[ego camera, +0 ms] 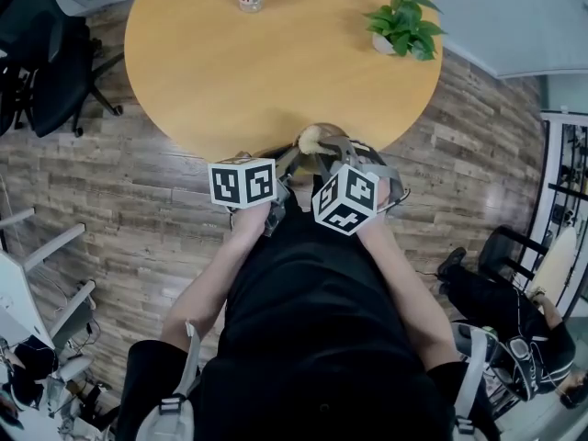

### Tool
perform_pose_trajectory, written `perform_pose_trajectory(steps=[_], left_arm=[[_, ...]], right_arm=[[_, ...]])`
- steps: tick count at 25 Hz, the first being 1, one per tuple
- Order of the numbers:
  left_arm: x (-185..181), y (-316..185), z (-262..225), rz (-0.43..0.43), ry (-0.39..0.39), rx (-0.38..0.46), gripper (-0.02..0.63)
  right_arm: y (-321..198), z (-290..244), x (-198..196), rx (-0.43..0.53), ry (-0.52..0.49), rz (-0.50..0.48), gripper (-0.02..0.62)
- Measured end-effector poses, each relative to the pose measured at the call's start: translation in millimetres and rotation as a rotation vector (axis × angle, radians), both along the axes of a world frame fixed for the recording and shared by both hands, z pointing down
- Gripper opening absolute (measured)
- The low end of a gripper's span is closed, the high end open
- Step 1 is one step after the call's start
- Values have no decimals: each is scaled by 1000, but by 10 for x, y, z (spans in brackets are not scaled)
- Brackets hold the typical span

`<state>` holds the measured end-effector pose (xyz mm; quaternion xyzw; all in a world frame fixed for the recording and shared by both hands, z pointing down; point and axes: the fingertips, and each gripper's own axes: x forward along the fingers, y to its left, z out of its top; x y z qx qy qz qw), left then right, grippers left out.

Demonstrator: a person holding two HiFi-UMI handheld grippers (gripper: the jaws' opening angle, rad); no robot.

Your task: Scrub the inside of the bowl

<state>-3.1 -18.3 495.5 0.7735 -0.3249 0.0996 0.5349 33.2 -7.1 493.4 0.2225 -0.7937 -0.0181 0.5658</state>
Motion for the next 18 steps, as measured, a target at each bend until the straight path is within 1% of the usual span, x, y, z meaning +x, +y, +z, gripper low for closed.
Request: perform_pose_trajectory(steps=[3, 5, 6, 7, 10, 12, 15, 18], left_arm=[[-23, -9, -18, 0, -13, 11, 34], [-43, -13, -29, -7, -15, 18, 34], [-47, -18, -36, -12, -16, 23, 34], [-48, -25, -43, -15, -19, 28, 34], [-35, -38, -54, -11, -35, 45, 34], [-28, -29, -50, -5, -43, 50, 34], [-34, -16, -49, -5, -49, 54, 32], [4, 4, -68, 5, -46, 60, 32]], right_arm=[[28, 6, -27, -15, 39, -51, 37], [83, 27, -38, -68, 50, -59, 37], [116, 42, -42, -111, 39, -39, 37], [141, 56, -43, -157, 16, 1, 37], [170, 65, -41, -278, -66, 168, 37], [198, 47, -52, -355, -103, 259, 37], [216, 8, -51, -452, -157, 365, 37], [199, 0, -39, -515, -217, 447, 37]])
